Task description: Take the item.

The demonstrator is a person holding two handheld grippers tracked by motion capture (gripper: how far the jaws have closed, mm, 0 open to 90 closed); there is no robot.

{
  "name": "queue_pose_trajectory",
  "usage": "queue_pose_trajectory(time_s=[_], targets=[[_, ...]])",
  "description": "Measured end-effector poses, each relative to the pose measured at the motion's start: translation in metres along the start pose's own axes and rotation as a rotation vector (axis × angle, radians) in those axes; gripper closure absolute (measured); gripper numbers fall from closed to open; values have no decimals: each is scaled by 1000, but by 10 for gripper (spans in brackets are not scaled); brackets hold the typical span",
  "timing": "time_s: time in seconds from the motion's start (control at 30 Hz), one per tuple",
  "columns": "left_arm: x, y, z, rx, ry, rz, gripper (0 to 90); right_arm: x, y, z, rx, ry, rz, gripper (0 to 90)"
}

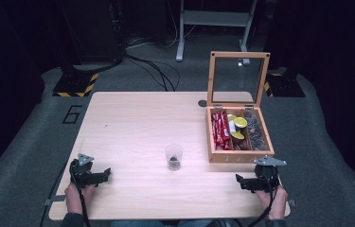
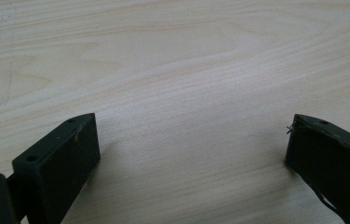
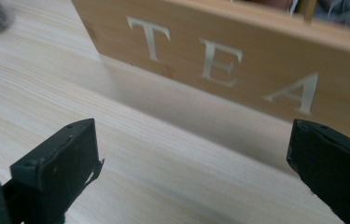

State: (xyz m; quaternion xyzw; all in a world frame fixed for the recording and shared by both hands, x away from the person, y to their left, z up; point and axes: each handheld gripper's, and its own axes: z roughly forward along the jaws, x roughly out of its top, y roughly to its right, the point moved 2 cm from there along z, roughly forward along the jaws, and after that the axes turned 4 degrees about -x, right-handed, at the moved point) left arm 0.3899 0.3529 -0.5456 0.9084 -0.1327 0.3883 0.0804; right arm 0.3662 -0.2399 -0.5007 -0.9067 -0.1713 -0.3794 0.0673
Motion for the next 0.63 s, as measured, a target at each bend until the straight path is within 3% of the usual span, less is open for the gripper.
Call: queue_pose_trajectory(time_s=[0.07, 0.23, 0.47, 0.5, 0.63], targets=[[0, 0, 0, 1, -1, 1, 28, -9, 5, 6, -4, -12, 28, 14], [0, 0, 0, 1, 0, 1, 28, -22, 12, 14, -17, -14, 35, 14], [0, 0, 0, 1, 0, 1, 28, -31, 14, 24, -23, -19, 9, 6], [0, 0, 0, 0, 0, 0, 28, -33, 15, 26, -27, -2, -13, 0], [0, 0, 0, 0, 0, 0, 28, -34, 14, 28, -36, 6, -26, 0]])
